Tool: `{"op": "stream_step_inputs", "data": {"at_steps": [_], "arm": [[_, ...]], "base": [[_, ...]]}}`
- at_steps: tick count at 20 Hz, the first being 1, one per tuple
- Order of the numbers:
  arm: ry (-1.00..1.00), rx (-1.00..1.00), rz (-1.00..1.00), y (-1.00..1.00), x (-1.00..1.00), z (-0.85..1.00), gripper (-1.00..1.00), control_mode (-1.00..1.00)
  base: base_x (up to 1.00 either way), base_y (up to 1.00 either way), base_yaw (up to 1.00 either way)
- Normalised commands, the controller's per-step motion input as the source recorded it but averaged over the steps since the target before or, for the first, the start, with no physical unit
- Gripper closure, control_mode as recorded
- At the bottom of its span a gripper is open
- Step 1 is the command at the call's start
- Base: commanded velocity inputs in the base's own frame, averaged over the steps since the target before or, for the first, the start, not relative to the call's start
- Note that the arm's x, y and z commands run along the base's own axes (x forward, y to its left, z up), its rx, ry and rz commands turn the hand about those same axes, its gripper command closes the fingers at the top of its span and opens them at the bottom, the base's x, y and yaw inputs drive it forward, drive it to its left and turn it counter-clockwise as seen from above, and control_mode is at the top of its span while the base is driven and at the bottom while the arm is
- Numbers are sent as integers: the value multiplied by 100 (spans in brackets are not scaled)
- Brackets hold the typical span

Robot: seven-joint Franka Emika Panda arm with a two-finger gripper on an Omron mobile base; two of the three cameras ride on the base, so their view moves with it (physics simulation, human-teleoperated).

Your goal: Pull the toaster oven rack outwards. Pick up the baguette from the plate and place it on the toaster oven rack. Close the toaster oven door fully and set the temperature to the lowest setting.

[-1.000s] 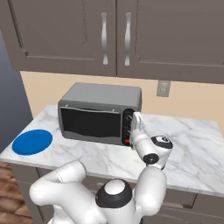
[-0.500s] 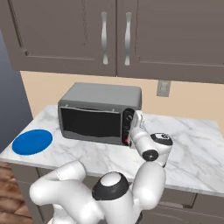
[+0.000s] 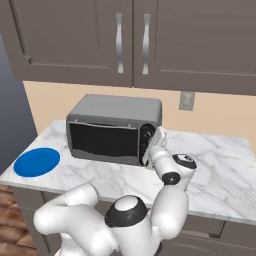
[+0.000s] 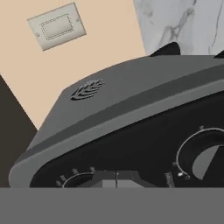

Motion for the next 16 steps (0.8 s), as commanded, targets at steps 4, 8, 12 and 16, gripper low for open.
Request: {"op": "stream_step_inputs", "data": {"at_steps": [4,8,12,16], "arm": [[7,25,-9,-89,100,100,100,-100],[21,21,-1,-94,100,100,100,-100],[41,-10,0,-79,100,100,100,-100],[43,-49,-2,-66,100,100,100,-100]], "base": [[0,0,0],[0,0,0],[0,0,0],[0,0,0]]}}
